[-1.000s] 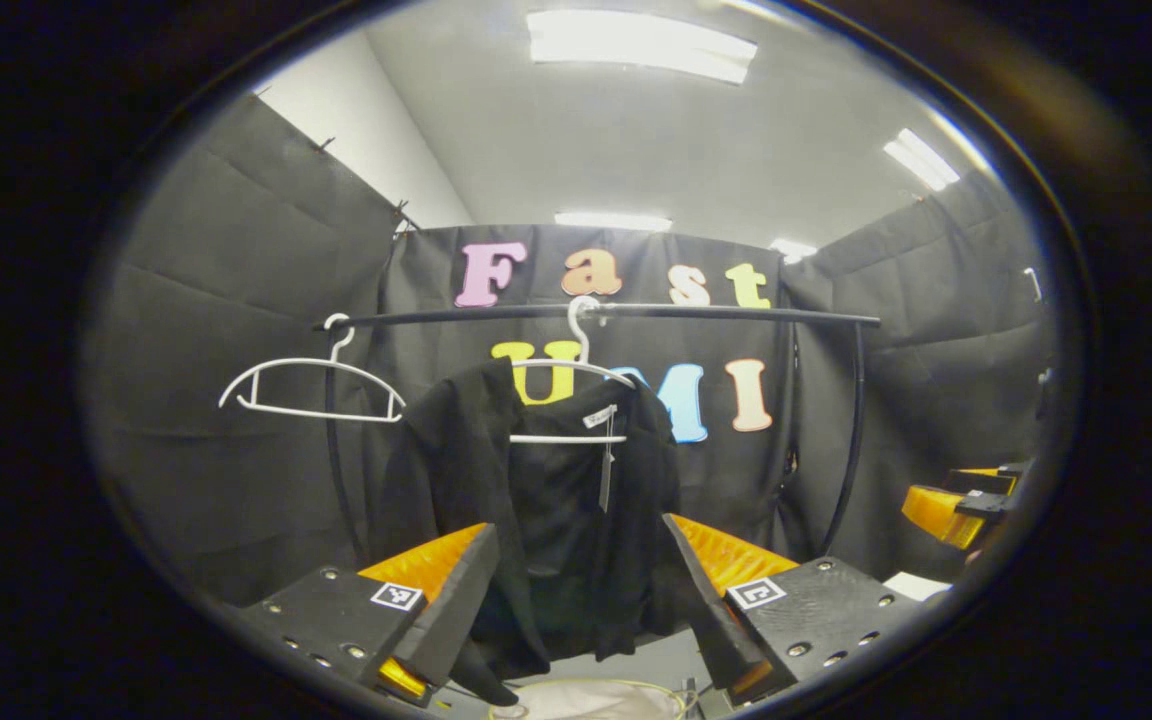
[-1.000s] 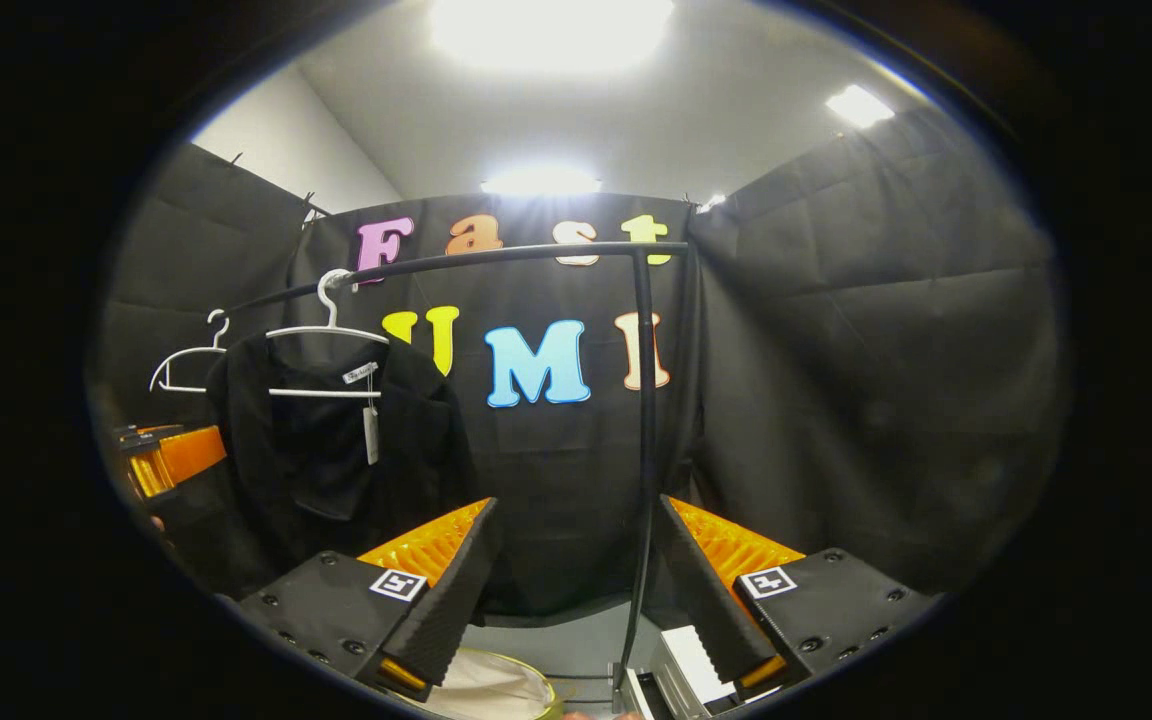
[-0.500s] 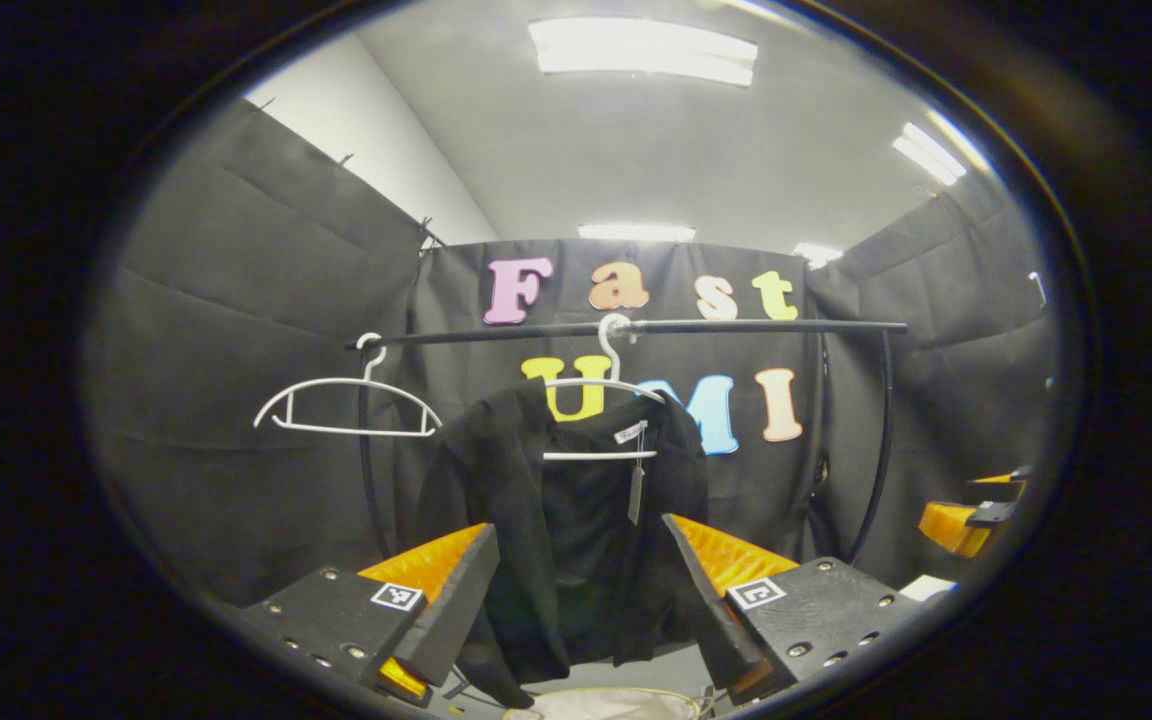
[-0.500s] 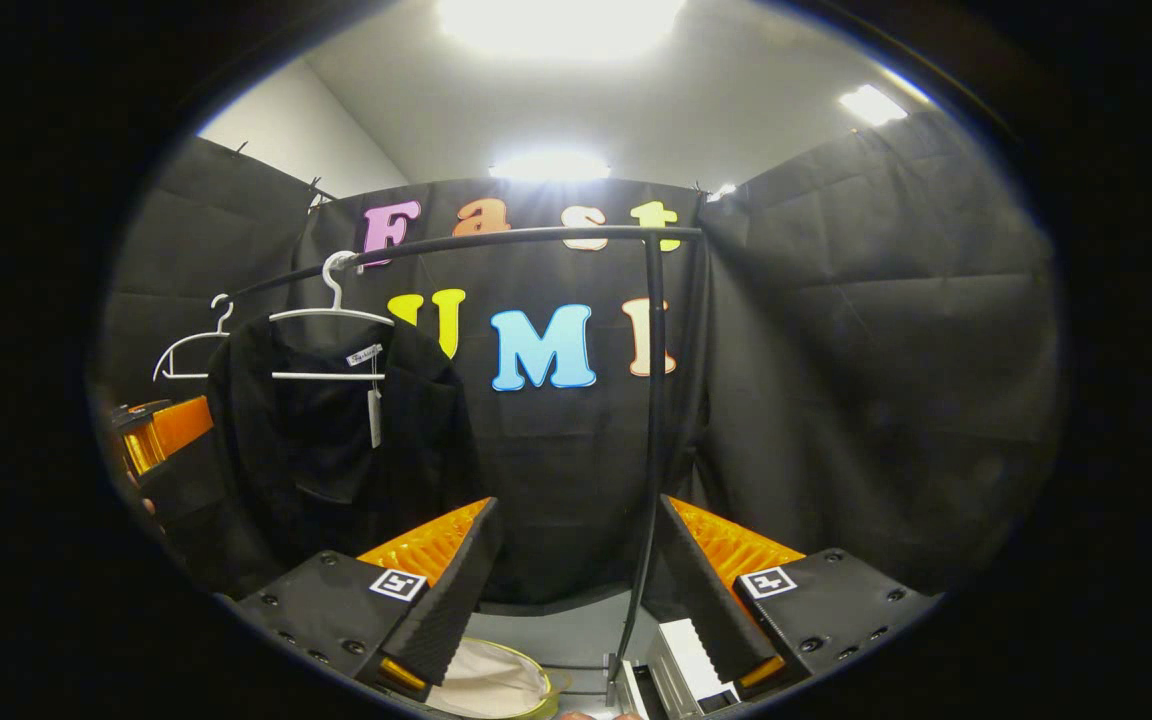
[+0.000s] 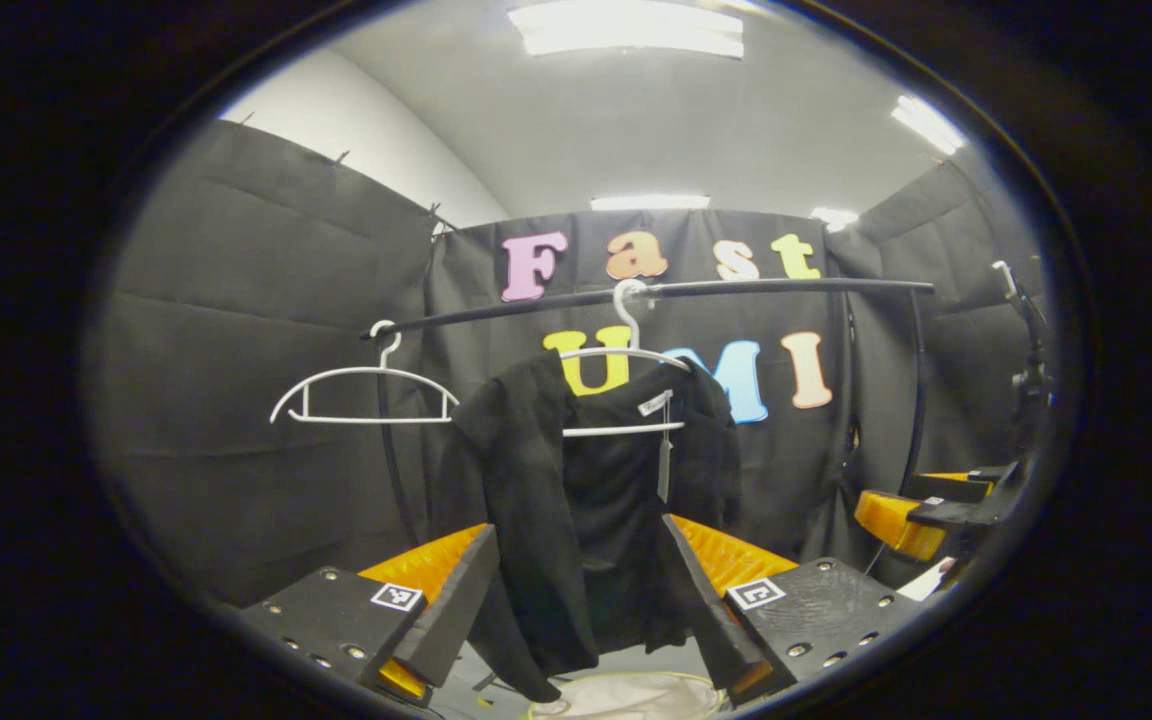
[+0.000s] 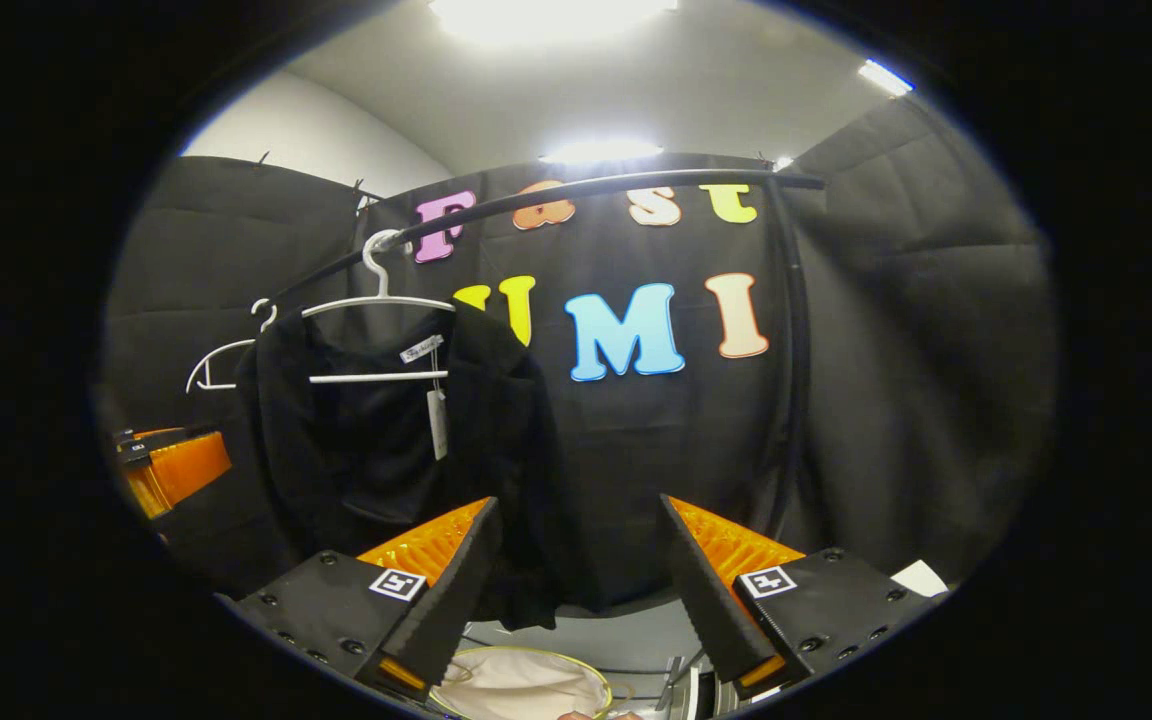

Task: Grasp the clothes on the hanger with both hands and then place them into the laundry hamper below.

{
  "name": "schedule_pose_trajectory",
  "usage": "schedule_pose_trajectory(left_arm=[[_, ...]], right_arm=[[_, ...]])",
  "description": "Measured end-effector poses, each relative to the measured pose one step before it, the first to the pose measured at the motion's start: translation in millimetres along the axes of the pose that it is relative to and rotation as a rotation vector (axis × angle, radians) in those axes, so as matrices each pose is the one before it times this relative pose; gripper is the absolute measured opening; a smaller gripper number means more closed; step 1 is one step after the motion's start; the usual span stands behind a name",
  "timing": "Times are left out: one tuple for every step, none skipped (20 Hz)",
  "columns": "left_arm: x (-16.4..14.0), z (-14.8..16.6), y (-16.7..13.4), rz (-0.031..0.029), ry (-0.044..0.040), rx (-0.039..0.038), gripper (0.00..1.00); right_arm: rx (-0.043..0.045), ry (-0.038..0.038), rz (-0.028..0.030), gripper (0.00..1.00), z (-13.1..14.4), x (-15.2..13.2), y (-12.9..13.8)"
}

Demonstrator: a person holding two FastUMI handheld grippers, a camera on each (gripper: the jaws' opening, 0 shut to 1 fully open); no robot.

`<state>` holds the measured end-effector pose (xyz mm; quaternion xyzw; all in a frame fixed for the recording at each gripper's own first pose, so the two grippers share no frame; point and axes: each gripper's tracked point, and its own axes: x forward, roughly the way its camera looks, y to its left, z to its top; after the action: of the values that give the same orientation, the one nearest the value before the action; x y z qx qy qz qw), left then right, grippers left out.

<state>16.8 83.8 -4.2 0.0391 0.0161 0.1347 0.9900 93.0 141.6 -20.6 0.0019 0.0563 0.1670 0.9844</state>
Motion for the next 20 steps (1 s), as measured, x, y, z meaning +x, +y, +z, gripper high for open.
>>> schedule_pose_trajectory(left_arm=[[5.4,-0.97,3.37,0.02088,0.00909,-0.00452,0.94],[5.38,1.42,3.5,0.0218,0.00342,-0.00761,0.94],[5.88,0.4,4.18,0.02275,0.00194,-0.00967,0.94],[5.15,-0.23,2.7,0.02222,0.00791,-0.0094,0.94],[4.38,-0.63,2.93,0.02124,0.00579,-0.00783,0.94],[5.22,0.77,2.62,0.02069,0.00374,-0.00492,0.94],[4.36,0.21,1.52,0.01972,0.00468,-0.00344,0.94],[4.39,0.61,1.6,0.01593,0.00618,-0.00293,0.94],[4.68,-0.98,1.46,0.01547,0.00523,-0.00252,0.94],[3.86,0.0,1.29,0.01382,0.00453,-0.00348,0.94],[4.27,-0.87,-0.7,0.00929,0.00599,-0.00562,0.94],[5.14,0.07,-1.87,0.0047,0.00364,-0.0056,0.94],[4.63,-0.34,-1.39,0.00522,0.00349,-0.00143,0.94],[5.89,0.47,-1.71,0.00846,0.00073,0.00112,0.94],[5.86,-0.45,-1.28,0.0084,0.00141,-0.00002,0.94],[5.74,-1.0,-1.94,0.01008,0.00763,-0.00131,0.94],[5.0,-1.82,-1.46,0.01099,0.00737,-0.00237,0.94],[5.07,-1.51,-1.89,0.00695,0.00607,-0.00302,0.94],[5.48,-1.01,-3.28,-0.002,0.00356,0.00196,0.94],[4.41,-0.55,-0.6,0.00486,0.00111,0.00799,0.94]], right_arm=[[0.00303,0.00785,0.02695,0.98,-0.04,9.23,5.73],[0.00029,0.00438,0.02237,0.94,0.95,10.3,4.58],[-0.00449,0.00193,0.01947,0.98,0.87,9.74,3.3],[-0.00868,0.00334,0.01545,0.98,0.48,9.29,1.72],[-0.00548,0.00201,0.01595,0.98,1.19,10.53,3.1],[0.00107,0.00342,0.01865,0.98,1.52,10.04,3.45],[0.00667,0.00258,0.01746,0.98,1.51,9.39,3.65],[0.00877,0.00254,0.01832,0.98,1.42,8.7,4.09],[0.00919,0.00162,0.02046,0.98,1.26,9.23,5.35],[0.00563,0.00121,0.02106,0.98,1.92,8.8,5.07],[0.00107,0.00154,0.01829,0.98,0.88,8.4,4.25],[-0.0021,-0.00216,0.01553,0.98,2.03,8.42,3.45],[-0.00298,-0.00481,0.01076,0.93,2.08,7.86,2.52],[-0.00181,-0.00182,0.00715,0.98,2.29,7.95,1.35],[-0.00087,0.00122,-0.0002,0.98,1.39,8.25,0.54],[0.00084,0.00355,0.00154,0.98,0.76,7.7,0.7],[0.00513,0.00169,0.01097,0.93,0.99,8.35,3.29],[0.0054,0.00103,0.00801,0.93,0.45,7.86,2.09],[0.0034,0.00217,0.00497,0.93,0.08,7.09,0.92],[-0.00031,0.00303,0.00467,0.93,0.31,6.63,0.67]])
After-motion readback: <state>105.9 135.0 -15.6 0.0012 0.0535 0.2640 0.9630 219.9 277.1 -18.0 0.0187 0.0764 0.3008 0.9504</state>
